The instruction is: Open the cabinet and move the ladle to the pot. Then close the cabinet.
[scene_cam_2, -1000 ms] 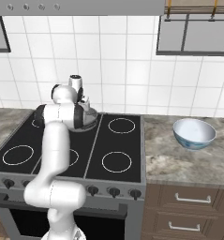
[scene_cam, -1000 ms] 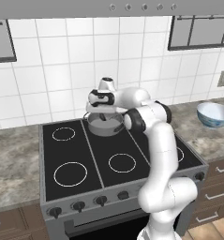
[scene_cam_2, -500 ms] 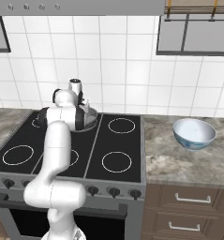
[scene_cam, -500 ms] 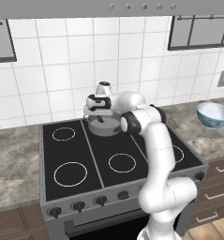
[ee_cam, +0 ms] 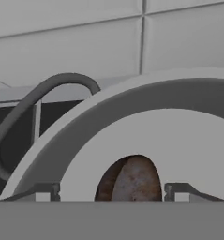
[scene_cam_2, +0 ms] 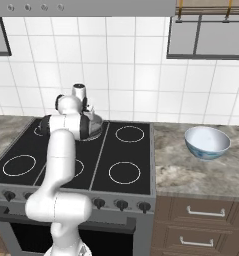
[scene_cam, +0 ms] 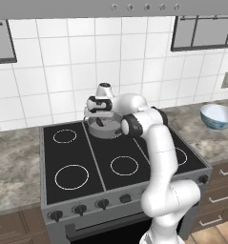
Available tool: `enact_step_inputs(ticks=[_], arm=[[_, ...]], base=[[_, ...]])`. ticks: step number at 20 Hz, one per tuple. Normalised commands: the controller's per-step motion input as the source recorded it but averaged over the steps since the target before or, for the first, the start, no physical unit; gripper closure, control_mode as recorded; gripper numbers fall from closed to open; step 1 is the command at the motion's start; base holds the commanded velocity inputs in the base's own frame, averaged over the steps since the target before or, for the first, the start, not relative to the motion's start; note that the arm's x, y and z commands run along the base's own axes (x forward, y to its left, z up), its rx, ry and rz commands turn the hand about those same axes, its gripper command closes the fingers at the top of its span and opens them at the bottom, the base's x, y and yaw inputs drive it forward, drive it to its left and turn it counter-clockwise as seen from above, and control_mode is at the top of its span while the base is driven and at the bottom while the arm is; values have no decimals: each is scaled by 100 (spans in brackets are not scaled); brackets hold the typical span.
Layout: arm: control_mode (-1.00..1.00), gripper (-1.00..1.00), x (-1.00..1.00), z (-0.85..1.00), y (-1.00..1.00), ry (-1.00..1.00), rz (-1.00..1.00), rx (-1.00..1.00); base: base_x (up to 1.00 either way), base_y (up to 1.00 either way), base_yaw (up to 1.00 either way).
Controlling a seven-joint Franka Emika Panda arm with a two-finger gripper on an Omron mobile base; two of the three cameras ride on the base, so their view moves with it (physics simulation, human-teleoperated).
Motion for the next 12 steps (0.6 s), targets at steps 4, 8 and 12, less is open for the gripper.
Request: enact_step_inputs(ticks=[4,8,12], arm=[[-100,-100,-42,60,0,-14,0,0],[-100,-100,-51,68,0,-17,0,0],[-100,-100,-51,45,0,-12,0,0]], base=[[0,0,0],[0,0,0],[0,0,0]])
